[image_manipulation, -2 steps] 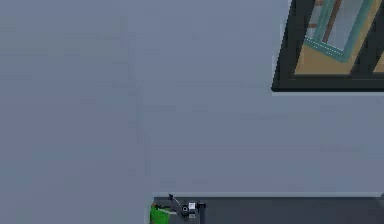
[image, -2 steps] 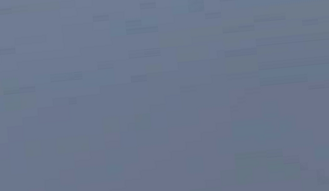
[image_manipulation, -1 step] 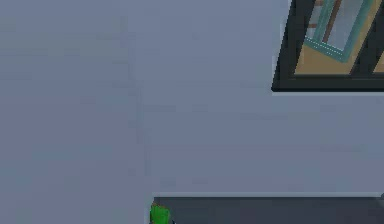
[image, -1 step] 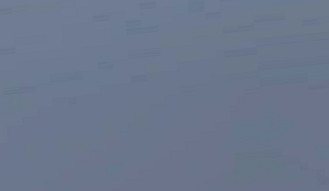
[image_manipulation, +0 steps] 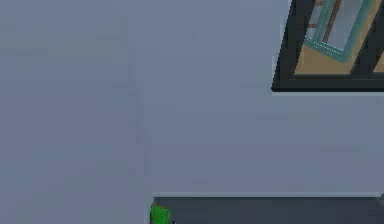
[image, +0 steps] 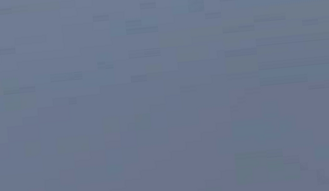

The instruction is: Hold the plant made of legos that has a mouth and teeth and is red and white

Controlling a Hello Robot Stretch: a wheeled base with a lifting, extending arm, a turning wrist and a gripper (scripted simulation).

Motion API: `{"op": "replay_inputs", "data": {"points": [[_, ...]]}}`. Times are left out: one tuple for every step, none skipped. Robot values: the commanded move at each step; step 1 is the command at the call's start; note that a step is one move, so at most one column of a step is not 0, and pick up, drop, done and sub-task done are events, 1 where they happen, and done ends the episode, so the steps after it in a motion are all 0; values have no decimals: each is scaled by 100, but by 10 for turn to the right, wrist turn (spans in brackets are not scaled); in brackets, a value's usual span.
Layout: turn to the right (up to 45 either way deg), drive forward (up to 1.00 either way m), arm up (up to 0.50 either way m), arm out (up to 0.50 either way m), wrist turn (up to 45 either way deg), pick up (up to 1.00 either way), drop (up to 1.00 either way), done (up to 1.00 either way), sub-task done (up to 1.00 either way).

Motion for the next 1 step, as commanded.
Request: {"op": "replay_inputs", "data": {"points": [[0, 0, 10, 0, 0, 0, 0, 0, 0]]}}
